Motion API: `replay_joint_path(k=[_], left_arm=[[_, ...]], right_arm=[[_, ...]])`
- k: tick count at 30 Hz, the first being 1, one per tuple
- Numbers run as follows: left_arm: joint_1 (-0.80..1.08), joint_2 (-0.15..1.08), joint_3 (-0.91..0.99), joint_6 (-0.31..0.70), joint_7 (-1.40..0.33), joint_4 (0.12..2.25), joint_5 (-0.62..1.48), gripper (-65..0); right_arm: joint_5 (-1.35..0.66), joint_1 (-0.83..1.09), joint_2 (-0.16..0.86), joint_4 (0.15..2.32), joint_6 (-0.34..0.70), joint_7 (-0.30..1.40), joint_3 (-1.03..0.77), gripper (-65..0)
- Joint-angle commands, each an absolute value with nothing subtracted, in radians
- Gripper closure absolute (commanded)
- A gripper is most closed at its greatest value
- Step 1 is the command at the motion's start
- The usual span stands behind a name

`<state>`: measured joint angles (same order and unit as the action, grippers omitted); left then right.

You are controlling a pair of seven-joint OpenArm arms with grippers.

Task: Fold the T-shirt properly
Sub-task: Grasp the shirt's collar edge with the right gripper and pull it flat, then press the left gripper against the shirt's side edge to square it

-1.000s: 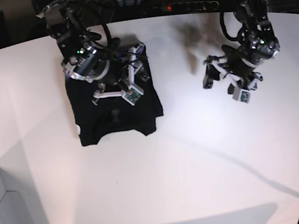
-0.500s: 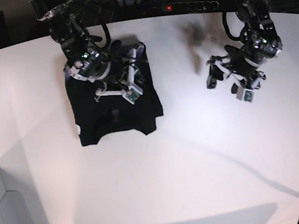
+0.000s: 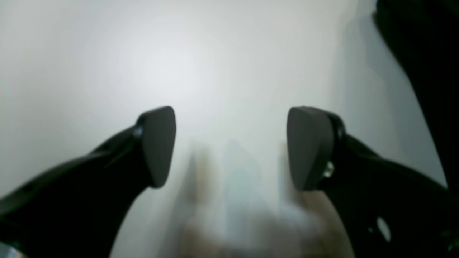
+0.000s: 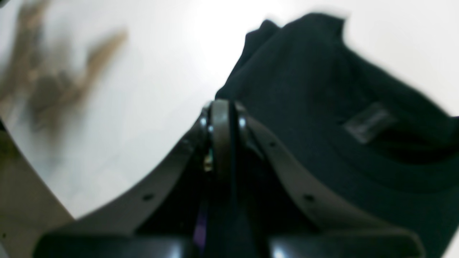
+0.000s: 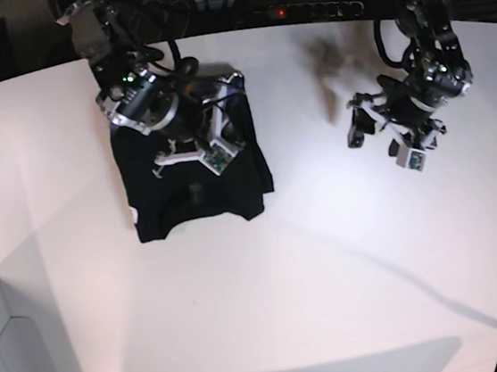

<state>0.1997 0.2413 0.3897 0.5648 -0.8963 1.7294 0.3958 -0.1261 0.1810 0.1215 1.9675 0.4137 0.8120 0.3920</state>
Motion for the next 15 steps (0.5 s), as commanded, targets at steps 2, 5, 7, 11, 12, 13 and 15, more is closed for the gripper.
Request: replay_joint_path(k=[2, 5, 7, 11, 12, 13, 15], left_arm=[[0.189, 0.255, 0.394, 0.564, -0.88, 1.744, 0.41, -46.7], [0.188, 0.257, 0.395, 0.564, -0.88, 1.742, 0.41, -46.7], [0.188, 0.257, 0.395, 0.564, -0.88, 1.742, 0.41, -46.7], [0.171, 0.251, 0.387, 0.564, -0.88, 1.741, 0.412, -46.7], [0.17, 0.246, 0.386, 0.564, -0.88, 1.739, 0.418, -46.7], [0.168, 0.228, 0.374, 0.564, -0.88, 1.739, 0.418, -46.7], [0.168, 0.199, 0.338, 0.564, -0.88, 1.741, 0.41, -46.7]], right_arm=[[-0.14, 0.194, 0.119, 2.018, 0.412, 0.786, 0.392, 0.0], [-0.142, 0.222, 0.119, 2.031, 0.43, 0.786, 0.394, 0.0], [-0.142, 0.24, 0.119, 2.032, 0.464, 0.786, 0.394, 0.0], [-0.142, 0.275, 0.119, 2.032, 0.547, 0.751, 0.394, 0.0], [-0.142, 0.288, 0.12, 2.032, 0.565, 0.734, 0.394, 0.0], [-0.142, 0.295, 0.12, 2.032, 0.579, 0.72, 0.394, 0.0], [-0.142, 0.302, 0.12, 2.032, 0.602, 0.704, 0.394, 0.0]])
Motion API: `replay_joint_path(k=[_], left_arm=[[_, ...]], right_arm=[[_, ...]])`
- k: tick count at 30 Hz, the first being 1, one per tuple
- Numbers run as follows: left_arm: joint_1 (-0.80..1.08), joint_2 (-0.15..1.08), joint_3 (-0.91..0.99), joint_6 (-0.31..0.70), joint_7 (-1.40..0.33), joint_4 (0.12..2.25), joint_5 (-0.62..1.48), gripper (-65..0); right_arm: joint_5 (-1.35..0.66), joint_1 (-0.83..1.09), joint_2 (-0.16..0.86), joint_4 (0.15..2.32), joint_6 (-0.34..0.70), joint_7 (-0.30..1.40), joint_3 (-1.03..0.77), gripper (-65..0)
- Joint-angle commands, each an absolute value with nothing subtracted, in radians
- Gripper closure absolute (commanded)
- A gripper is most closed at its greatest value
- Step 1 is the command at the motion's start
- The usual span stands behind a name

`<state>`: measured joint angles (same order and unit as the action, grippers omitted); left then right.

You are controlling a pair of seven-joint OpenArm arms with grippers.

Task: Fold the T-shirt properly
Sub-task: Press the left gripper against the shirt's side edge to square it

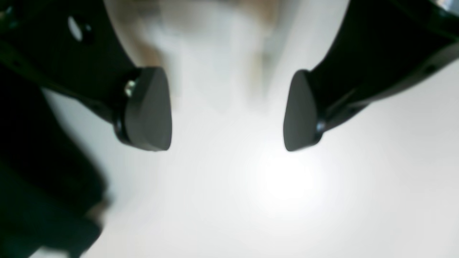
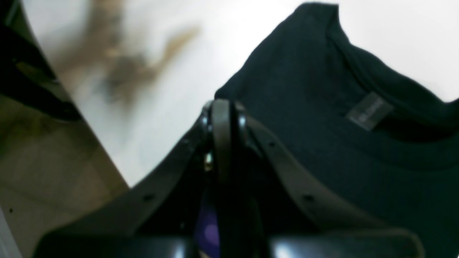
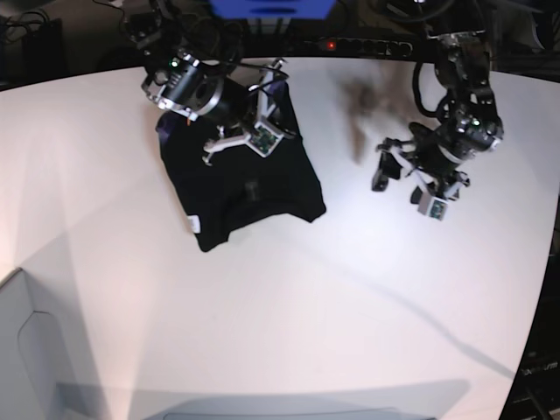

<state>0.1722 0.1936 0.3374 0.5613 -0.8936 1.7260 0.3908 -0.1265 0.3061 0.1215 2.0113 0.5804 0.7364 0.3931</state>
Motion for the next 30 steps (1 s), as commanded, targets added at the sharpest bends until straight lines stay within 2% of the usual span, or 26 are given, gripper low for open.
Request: replay_joint_path(k=[1, 10, 24, 30], left_arm=[[0.168, 0.186, 0.317, 0.564, -0.88, 1.741, 0.41, -46.7], [0.151, 0.14, 0.147, 0.564, -0.878, 1.633, 0.409, -46.6], [0.004, 0.033, 0.145, 0.564, -0.878, 1.428, 0.409, -46.6], [-0.016, 0.035, 0.147, 0.564, -0.878, 1.411, 0.409, -46.6]], right_arm=[[-0.142, 0.302, 0.12, 2.032, 0.608, 0.702, 0.394, 0.0], [-0.142, 0.28, 0.122, 2.028, 0.61, 0.705, 0.386, 0.0], [-0.142, 0.292, 0.122, 2.032, 0.616, 0.704, 0.394, 0.0], [-0.142, 0.317, 0.14, 2.032, 0.673, 0.702, 0.394, 0.0]])
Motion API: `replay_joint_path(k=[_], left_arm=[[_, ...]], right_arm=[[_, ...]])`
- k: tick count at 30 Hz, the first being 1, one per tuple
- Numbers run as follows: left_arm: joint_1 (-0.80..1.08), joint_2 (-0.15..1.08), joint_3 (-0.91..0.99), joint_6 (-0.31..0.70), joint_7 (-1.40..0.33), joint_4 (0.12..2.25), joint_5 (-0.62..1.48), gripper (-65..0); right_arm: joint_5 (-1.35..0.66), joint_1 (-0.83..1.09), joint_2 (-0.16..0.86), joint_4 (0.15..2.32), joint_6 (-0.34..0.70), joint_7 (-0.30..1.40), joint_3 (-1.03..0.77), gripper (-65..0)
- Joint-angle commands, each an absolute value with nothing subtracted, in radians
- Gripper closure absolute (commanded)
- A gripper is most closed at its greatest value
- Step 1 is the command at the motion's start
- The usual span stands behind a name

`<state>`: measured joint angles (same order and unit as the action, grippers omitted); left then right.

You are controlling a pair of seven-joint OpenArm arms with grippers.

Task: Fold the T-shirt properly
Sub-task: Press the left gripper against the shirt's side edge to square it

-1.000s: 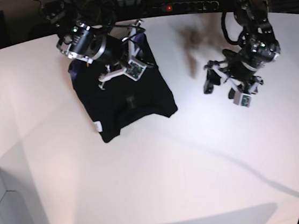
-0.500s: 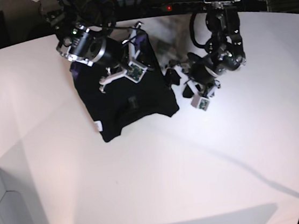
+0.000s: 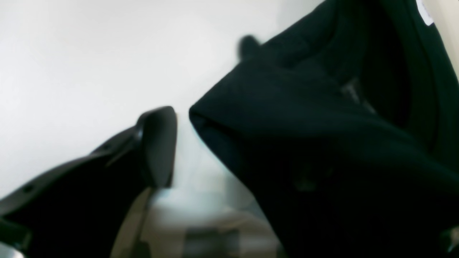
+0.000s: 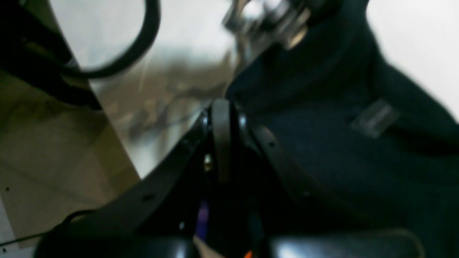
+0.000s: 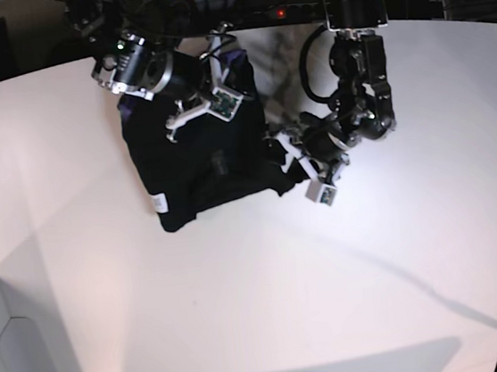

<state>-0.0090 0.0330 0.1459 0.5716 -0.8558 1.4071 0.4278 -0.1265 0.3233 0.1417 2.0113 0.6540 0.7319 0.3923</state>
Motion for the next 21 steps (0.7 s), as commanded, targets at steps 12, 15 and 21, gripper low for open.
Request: replay_joint_path(k=[12, 15, 21], left_arm=[[-0.025, 0.045, 0.153, 0.564, -0.878, 1.446, 0.41, -46.6], [-0.027, 0.062, 0.154, 0.564, -0.878, 1.455, 0.417, -46.6], [-0.025, 0.079, 0.197, 0.564, -0.878, 1.501, 0.42, -46.6]], right_arm=[[-0.14, 0.306, 0.162, 2.022, 0.673, 0.702, 0.389, 0.0], [-0.14, 0.306, 0.162, 2.018, 0.673, 0.702, 0.39, 0.0], [-0.14, 0.285, 0.162, 1.969, 0.673, 0.711, 0.392, 0.0]])
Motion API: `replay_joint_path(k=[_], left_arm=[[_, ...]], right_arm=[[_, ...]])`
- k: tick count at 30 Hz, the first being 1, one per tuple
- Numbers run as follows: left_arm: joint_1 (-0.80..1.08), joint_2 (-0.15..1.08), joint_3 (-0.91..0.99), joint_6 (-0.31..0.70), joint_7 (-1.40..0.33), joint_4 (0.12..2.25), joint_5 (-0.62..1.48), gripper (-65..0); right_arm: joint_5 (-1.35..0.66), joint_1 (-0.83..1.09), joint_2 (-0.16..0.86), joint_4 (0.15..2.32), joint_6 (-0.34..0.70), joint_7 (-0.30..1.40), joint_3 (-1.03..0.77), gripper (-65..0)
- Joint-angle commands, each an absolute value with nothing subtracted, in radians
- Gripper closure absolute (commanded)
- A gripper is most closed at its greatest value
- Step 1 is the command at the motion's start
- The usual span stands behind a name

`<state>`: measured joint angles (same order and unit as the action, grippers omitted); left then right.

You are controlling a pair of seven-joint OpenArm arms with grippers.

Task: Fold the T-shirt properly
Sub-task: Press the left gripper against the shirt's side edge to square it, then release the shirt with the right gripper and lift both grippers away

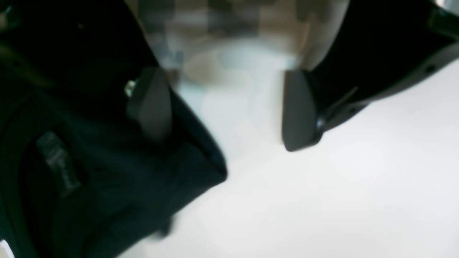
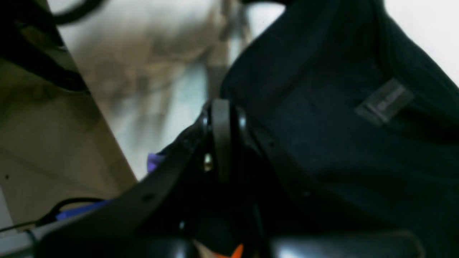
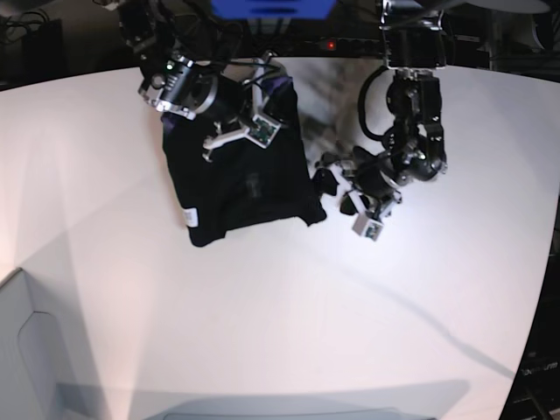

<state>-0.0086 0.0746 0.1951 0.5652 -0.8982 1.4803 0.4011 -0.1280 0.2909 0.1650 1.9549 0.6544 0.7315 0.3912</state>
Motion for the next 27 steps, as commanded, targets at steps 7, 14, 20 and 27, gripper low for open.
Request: replay_joint_path(k=[7, 14, 20, 27], left_arm=[[-0.028, 0.117, 0.334, 0.564, -0.957, 1.546, 0.421, -46.6], [-0.022, 0.186, 0.507, 0.564, -0.984, 1.62, 0.421, -46.6], [-0.022, 0.214, 0.664, 0.564, -0.984, 1.633, 0.42, -46.6], [-0.019, 0.249, 0.723, 0.564, -0.984, 1.632, 0.421, -46.6]], right_arm=[[-0.142, 0.285, 0.159, 1.989, 0.677, 0.705, 0.392, -8.3], [-0.145, 0.294, 0.156, 2.035, 0.674, 0.7, 0.38, -20.8], [-0.145, 0.323, 0.162, 2.035, 0.673, 0.702, 0.349, -22.6], [-0.142, 0.369, 0.162, 2.031, 0.673, 0.71, 0.351, -22.6]])
